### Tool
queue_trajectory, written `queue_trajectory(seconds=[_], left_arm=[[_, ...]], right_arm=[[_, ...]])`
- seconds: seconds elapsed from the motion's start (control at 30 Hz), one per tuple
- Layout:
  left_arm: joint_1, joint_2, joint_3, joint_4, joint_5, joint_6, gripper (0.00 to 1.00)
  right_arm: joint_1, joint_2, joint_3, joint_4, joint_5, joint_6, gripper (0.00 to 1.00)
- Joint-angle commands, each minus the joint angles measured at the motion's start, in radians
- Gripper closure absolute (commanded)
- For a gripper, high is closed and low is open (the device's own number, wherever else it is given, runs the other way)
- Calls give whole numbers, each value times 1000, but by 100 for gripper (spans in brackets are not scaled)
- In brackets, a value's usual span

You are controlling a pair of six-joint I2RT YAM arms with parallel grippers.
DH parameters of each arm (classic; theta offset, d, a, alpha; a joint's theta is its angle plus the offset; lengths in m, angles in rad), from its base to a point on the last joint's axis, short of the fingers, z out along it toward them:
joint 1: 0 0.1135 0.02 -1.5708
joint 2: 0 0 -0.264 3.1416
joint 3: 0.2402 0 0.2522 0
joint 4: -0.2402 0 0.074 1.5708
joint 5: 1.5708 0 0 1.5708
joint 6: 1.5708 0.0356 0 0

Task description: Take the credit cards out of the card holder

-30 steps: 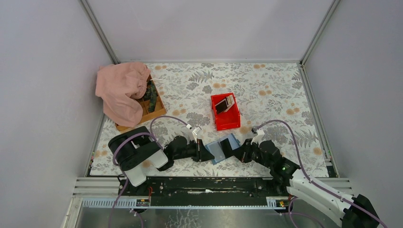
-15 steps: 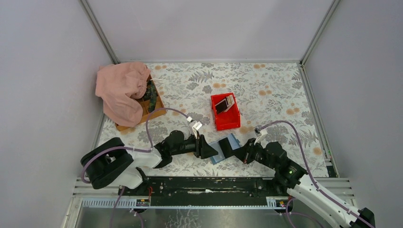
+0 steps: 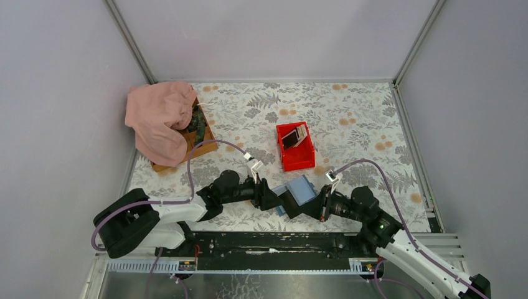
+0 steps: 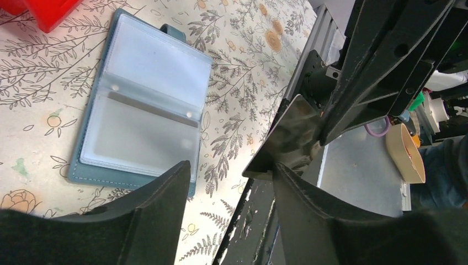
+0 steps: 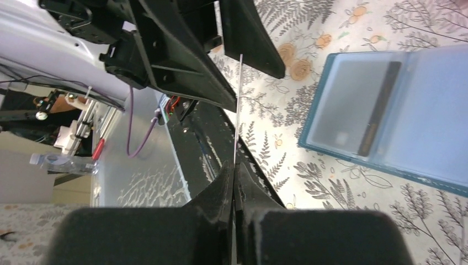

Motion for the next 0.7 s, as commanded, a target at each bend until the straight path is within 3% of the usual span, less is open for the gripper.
queue_trajectory(seconds=[0.0,0.13,0.27,0.47,0.67], left_arm=[[4,-15,27,26,37,33,39],[3,-8,28,75,104,31,54],[3,-17,15,102,130,29,61],[3,-42,2,126,164,26,83],[3,-51,-6,139,188,24,97]], right_arm=[[-6,32,10,128,-109,23,100],[-6,80,-9,203,-144,41,100],[-6,103,-6,227,-164,39,100],[-6,104,-14,208,-146,28,100],[-6,103,-7,187,-131,15,100]])
